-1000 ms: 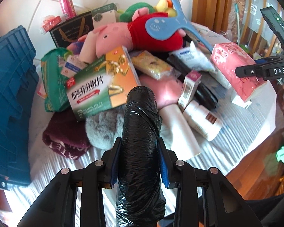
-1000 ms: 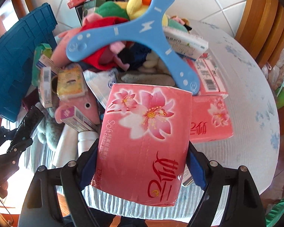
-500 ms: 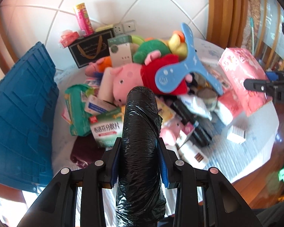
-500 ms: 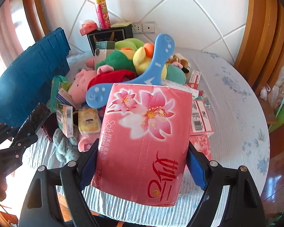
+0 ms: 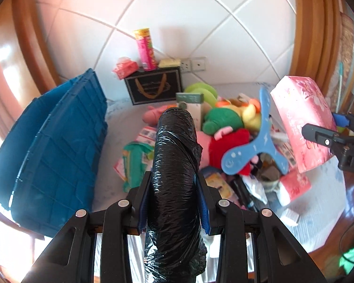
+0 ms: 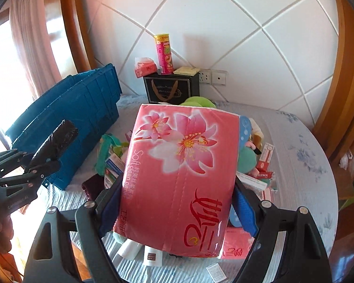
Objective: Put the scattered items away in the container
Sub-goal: 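Carry the black roll and pink tissue pack into the blue crate and release both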
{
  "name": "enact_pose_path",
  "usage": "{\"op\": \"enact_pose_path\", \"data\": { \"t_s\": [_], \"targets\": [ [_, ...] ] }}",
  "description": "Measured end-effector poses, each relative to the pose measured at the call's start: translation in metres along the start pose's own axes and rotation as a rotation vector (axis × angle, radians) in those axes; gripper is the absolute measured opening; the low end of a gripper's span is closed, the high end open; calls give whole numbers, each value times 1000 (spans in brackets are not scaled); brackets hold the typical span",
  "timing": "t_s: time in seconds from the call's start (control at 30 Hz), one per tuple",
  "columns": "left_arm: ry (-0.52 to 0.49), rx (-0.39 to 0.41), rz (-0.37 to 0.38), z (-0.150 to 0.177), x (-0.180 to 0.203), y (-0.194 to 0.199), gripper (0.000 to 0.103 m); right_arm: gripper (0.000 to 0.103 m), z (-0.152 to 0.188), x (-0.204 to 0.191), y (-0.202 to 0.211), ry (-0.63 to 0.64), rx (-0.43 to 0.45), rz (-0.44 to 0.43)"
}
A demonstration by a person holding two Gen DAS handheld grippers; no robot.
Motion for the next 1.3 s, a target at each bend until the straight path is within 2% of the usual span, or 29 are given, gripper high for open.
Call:
{"op": "enact_pose_path", "data": {
  "t_s": [0.33,0.57,0.97,1.3],
  "targets": [
    [16,96,-56,-37,-73,52,34,82,-71,-77,11,44,109,-50],
    [28,166,-85,-61,-148,91,34,83,-115,-168,31,90,183,-90],
    [106,250,-153,-67,-280,146,34,82,-175,-332,43,193,249,-165],
    [164,242,-207,-55,-366,167,34,82,-200,-450,35,256,254,-248]
  ]
}}
Point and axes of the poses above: each gripper's, at about its wrist camera, not at the fingertips, and y roughly against the way its jaws point, x to its right, z to its underside, the point moved 8 cm from there along -y, roughly the way its jaws point, and after that the axes turned 15 degrees about z, right-handed, at the moved point
